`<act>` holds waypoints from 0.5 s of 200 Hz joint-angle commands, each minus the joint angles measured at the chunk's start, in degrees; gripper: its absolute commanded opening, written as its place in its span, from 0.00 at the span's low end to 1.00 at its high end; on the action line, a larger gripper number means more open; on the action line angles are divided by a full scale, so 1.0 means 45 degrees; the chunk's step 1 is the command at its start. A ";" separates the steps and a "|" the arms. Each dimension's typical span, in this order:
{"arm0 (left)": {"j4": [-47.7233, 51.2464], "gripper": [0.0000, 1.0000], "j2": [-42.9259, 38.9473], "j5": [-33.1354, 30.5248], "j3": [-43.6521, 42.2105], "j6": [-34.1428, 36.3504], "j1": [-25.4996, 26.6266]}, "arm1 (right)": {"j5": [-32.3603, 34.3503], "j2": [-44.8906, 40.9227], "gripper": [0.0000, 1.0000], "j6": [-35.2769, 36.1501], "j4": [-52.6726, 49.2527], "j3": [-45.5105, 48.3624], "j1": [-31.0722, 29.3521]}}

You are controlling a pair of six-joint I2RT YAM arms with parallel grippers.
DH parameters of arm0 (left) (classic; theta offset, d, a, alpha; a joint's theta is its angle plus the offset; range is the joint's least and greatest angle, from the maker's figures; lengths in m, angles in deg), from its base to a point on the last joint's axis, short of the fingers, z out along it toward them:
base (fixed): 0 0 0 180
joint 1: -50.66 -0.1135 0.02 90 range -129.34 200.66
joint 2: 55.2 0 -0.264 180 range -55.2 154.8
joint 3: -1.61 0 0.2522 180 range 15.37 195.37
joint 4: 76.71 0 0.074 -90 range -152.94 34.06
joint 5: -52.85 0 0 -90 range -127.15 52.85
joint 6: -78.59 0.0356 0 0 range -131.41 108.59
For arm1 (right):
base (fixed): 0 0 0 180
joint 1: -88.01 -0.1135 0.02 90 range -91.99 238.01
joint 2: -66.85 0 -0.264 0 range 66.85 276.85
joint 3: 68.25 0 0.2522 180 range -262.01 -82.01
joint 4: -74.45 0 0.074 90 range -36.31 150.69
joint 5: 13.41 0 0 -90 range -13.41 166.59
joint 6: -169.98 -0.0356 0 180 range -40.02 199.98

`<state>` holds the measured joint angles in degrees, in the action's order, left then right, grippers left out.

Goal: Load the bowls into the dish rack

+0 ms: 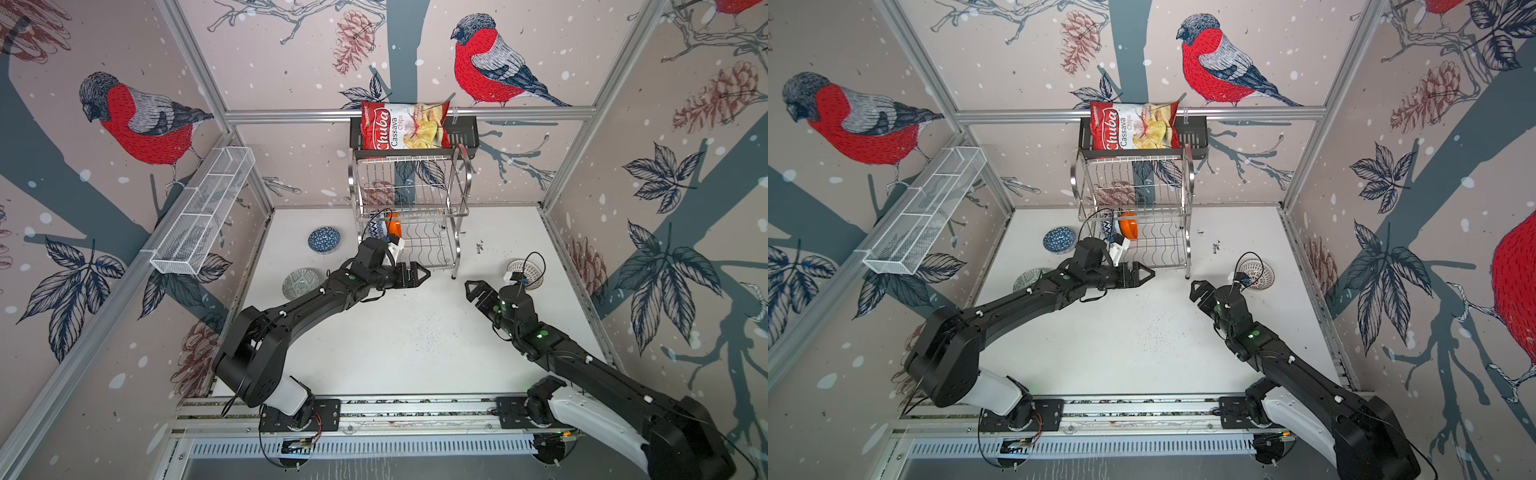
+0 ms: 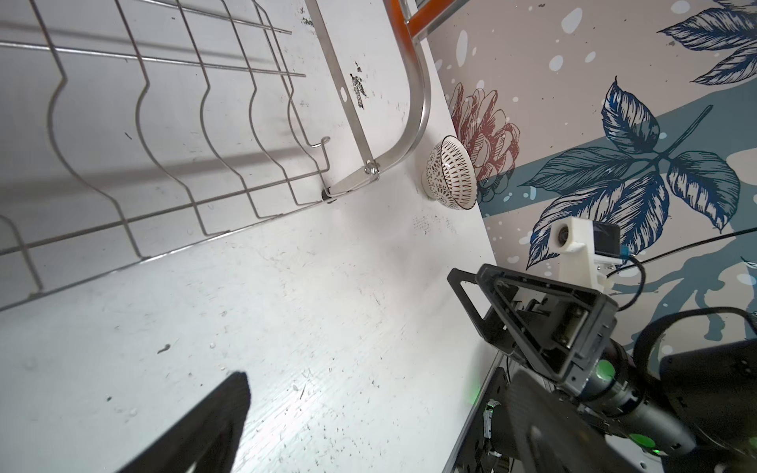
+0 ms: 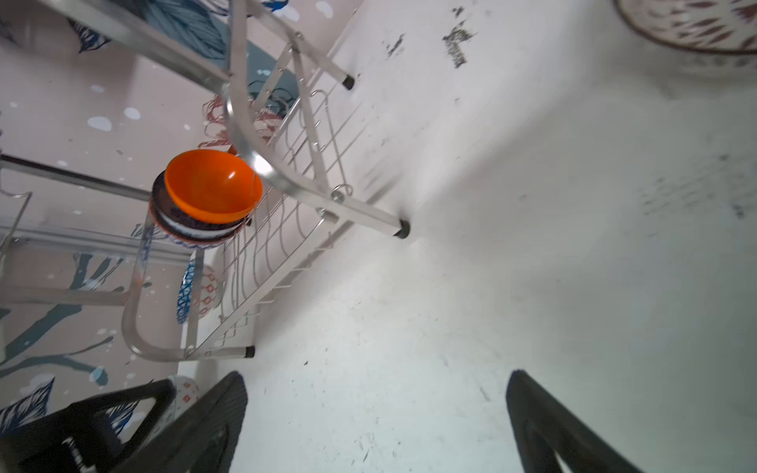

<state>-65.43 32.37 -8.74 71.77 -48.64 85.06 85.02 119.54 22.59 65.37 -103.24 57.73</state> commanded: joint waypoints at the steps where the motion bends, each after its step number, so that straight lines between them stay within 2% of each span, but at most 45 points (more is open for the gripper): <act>1: -0.0284 0.98 0.0359 -0.0026 0.0508 0.0038 0.0039 | -0.0509 0.0157 0.99 -0.0149 -0.0128 0.0023 0.0584; 46: -0.0571 0.98 0.1155 0.0040 0.1149 -0.0207 0.0217 | -0.1332 0.0959 1.00 0.1009 -0.1341 -0.1287 0.1655; 100: -0.0808 0.98 0.1934 0.0268 0.1797 -0.0368 0.0511 | 0.1195 0.2605 0.99 0.2514 -0.4775 -0.4579 0.2409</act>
<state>-66.87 40.29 -8.44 78.92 -49.72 86.83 83.47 128.28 28.97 52.98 -118.65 67.10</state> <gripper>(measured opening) 0.982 0.996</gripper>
